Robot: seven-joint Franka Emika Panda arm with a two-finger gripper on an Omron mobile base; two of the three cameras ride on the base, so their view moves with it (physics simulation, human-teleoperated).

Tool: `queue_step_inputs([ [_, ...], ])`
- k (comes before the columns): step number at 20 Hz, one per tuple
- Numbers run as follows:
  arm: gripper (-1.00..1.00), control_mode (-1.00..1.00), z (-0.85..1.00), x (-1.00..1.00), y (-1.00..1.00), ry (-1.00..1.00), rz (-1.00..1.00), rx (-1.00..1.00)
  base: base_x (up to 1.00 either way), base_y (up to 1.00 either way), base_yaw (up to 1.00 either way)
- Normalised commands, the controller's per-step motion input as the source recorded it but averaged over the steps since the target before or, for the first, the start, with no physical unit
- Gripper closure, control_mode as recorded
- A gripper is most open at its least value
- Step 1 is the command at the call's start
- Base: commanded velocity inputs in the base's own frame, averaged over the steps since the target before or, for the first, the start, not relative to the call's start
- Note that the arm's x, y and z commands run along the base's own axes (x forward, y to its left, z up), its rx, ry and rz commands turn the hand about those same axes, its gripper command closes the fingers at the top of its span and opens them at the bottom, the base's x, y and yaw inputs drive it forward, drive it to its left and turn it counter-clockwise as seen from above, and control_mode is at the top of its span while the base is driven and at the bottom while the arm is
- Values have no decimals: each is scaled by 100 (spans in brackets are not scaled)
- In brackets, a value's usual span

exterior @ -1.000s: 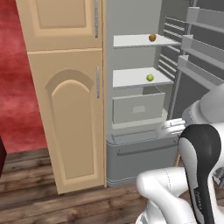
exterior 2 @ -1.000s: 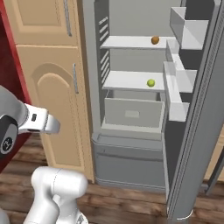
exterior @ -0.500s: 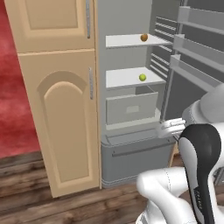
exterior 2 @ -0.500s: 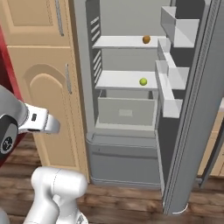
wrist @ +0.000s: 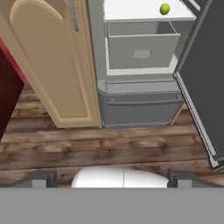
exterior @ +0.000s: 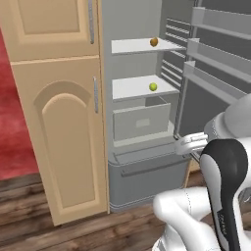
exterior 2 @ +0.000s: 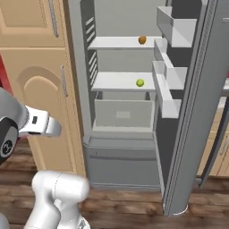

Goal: Retrieve the apple and pear from the fridge and place them into the bowl on the dining table.

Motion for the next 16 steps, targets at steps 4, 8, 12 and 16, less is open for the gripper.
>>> queue_step_inputs([
  [4, -100, 100, 0, 0, 0, 0, 0, 0, 47, -19, -5],
  [8, -100, 100, 0, 0, 0, 0, 0, 0, 60, -26, -2],
  [12, -100, 100, 0, 0, 0, 0, 0, 0, 62, -30, -2],
  [16, -100, 100, 0, 0, 0, 0, 0, 0, 45, -33, -2],
])
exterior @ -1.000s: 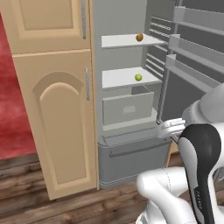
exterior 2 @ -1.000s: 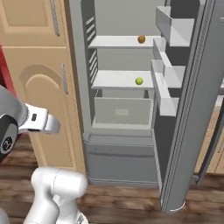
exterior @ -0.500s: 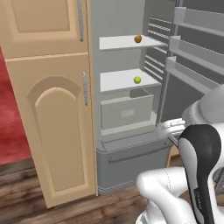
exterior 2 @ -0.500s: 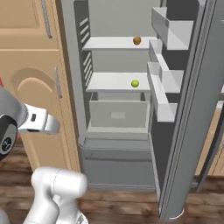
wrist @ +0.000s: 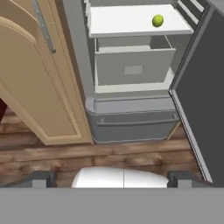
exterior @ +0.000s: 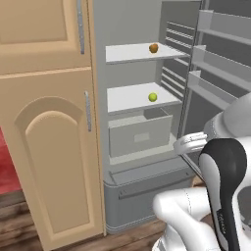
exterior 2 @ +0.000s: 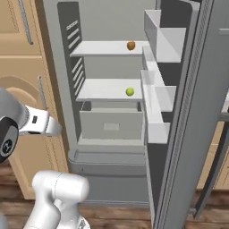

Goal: Retrieve the apple and pear from the fridge and place them into the bowl on the dining table.

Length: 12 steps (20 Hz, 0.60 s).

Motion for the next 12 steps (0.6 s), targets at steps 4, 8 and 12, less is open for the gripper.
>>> queue_step_inputs([
  [4, -100, 100, 0, 0, 0, 0, 0, 0, 39, -25, -3],
  [8, -100, 100, 0, 0, 0, 0, 0, 0, 41, -6, -4],
  [12, -100, 100, 0, 0, 0, 0, 0, 0, 49, 0, -5],
])
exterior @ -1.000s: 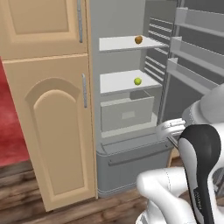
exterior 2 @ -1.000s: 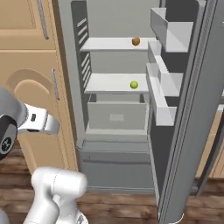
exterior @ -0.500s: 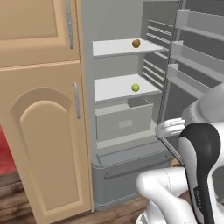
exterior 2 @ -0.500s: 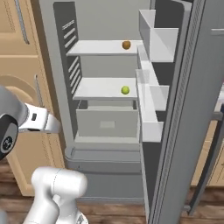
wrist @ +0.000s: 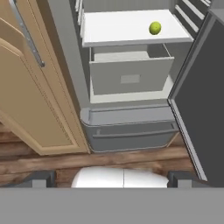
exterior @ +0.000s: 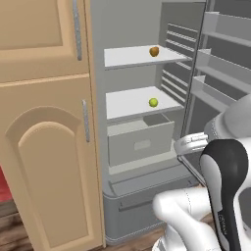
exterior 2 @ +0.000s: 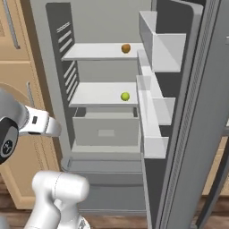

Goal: Retrieve the apple and pear from the fridge and place them into the bowl on the dining table.

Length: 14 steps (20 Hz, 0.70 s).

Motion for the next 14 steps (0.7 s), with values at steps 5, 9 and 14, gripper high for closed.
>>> queue_step_inputs([
  [5, -100, 100, 0, 0, 0, 0, 0, 0, 44, -8, -5],
  [9, -100, 100, 0, 0, 0, 0, 0, 0, 31, -20, -5],
  [14, -100, 100, 0, 0, 0, 0, 0, 0, 24, -24, -4],
])
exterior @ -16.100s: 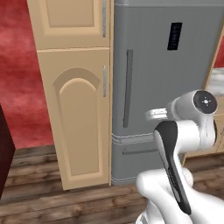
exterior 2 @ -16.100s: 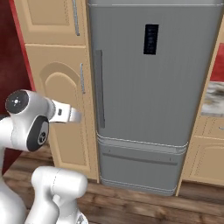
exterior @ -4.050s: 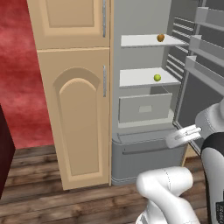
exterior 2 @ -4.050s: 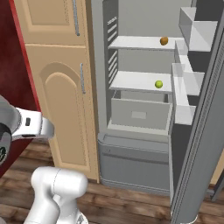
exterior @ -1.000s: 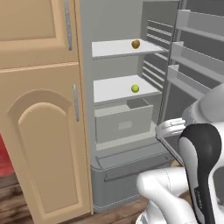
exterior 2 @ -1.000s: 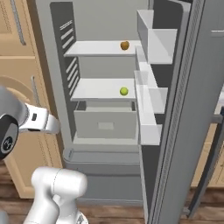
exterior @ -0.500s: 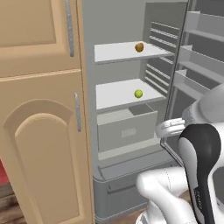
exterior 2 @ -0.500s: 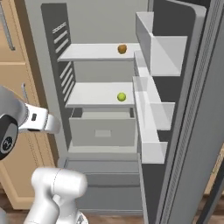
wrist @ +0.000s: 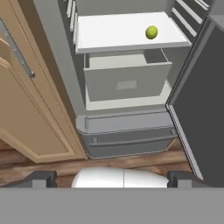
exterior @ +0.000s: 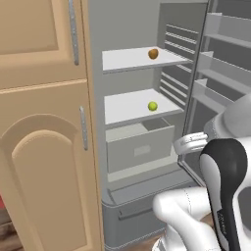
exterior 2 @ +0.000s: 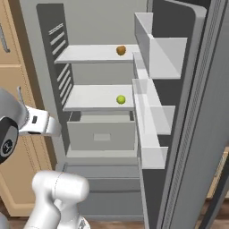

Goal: Retrieve the apple and pear from the fridge and place them into the bowl on the dining table.

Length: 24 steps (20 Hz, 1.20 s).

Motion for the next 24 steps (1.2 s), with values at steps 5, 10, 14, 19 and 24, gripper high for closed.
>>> queue_step_inputs([
  [5, -100, 100, 0, 0, 0, 0, 0, 0, 26, -22, -3],
  [10, -100, 100, 0, 0, 0, 0, 0, 0, 29, -24, 0],
  [14, -100, 100, 0, 0, 0, 0, 0, 0, 25, -31, 0],
  [19, -100, 100, 0, 0, 0, 0, 0, 0, 17, -37, 0],
  [24, -100, 100, 0, 0, 0, 0, 0, 0, 26, -22, 0],
])
